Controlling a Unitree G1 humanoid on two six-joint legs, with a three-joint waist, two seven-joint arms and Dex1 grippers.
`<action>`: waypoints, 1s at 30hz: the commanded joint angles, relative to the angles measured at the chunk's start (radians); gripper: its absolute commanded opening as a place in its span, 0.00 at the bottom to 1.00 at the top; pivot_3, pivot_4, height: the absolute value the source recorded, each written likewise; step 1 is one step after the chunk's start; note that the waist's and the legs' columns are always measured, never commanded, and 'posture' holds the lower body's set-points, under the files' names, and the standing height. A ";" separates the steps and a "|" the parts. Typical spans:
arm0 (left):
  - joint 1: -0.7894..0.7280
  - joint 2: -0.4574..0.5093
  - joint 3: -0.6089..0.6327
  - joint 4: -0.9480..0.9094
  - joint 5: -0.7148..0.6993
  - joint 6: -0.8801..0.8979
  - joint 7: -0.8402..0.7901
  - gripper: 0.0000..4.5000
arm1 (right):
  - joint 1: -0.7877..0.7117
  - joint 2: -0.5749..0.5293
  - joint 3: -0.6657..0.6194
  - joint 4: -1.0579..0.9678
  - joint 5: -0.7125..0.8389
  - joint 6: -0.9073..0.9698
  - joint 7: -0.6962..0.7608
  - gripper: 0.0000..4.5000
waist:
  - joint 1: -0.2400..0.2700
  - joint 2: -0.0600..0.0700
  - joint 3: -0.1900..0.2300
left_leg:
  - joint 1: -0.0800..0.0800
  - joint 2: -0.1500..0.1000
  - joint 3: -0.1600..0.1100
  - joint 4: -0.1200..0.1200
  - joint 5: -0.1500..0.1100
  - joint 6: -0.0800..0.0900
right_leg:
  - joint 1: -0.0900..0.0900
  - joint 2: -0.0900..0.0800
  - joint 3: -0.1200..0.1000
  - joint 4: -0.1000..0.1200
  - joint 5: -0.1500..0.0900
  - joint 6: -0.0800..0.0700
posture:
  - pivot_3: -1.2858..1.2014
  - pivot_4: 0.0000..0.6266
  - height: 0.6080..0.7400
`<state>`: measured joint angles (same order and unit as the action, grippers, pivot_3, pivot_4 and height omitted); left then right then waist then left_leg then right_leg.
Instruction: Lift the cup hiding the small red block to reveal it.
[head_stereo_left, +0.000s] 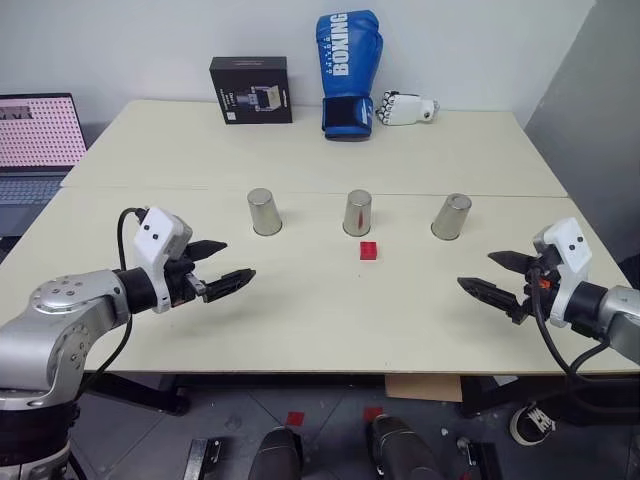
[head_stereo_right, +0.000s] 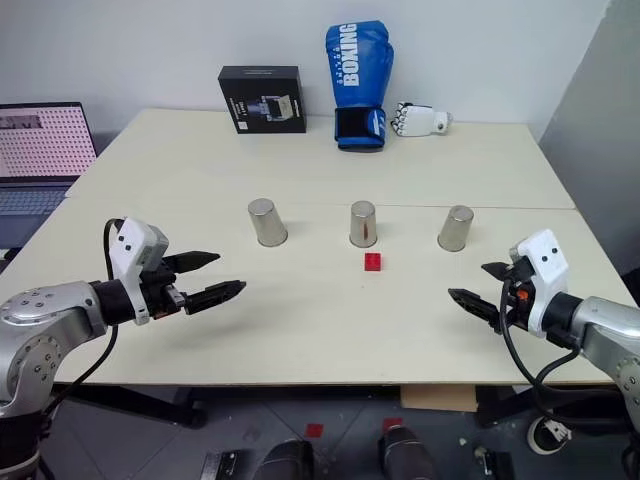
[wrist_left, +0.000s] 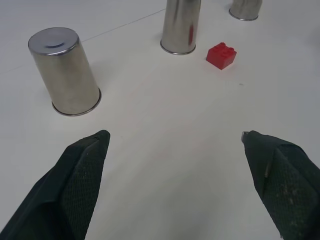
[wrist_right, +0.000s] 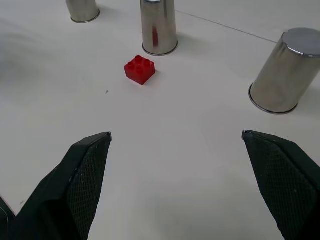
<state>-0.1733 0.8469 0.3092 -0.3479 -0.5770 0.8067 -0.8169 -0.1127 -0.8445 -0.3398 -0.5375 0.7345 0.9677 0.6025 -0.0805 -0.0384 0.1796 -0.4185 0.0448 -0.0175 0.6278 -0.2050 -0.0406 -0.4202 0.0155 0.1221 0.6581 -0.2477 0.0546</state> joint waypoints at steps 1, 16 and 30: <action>0.043 -0.006 0.044 -0.067 -0.023 0.013 0.030 1.00 | 0.016 -0.029 -0.029 0.011 0.000 -0.019 0.037 0.99 | 0.000 0.000 0.000 | 0.000 0.000 0.000 0.000 0.000 0.000 | 0.000 0.000 0.000 0.000 0.000 0.000 | 0.52 0.24 1.00; -0.039 0.027 0.002 -0.012 -0.024 0.008 0.022 1.00 | 0.043 -0.009 -0.060 -0.031 0.045 0.000 0.006 0.99 | -0.002 -0.001 0.000 | 0.001 0.000 0.002 0.001 0.000 0.000 | 0.000 0.000 0.001 0.001 0.000 0.000 | 0.52 0.24 1.00; -0.053 0.061 0.002 -0.001 -0.028 0.002 -0.007 1.00 | 0.024 -0.012 -0.040 -0.022 0.051 -0.014 0.018 0.99 | -0.001 -0.001 0.000 | 0.001 0.000 0.001 0.001 0.000 0.000 | 0.000 0.000 0.001 0.001 0.000 0.000 | 0.52 0.24 1.00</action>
<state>-0.2080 0.8884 0.2912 -0.3434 -0.6035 0.8228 -0.8185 -0.0689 -0.8508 -0.3692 -0.5530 0.7781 0.9754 0.6120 -0.0815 -0.0390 0.1792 -0.4174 0.0447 -0.0160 0.6288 -0.2049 -0.0406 -0.4202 0.0156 0.1232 0.6593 -0.2478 0.0545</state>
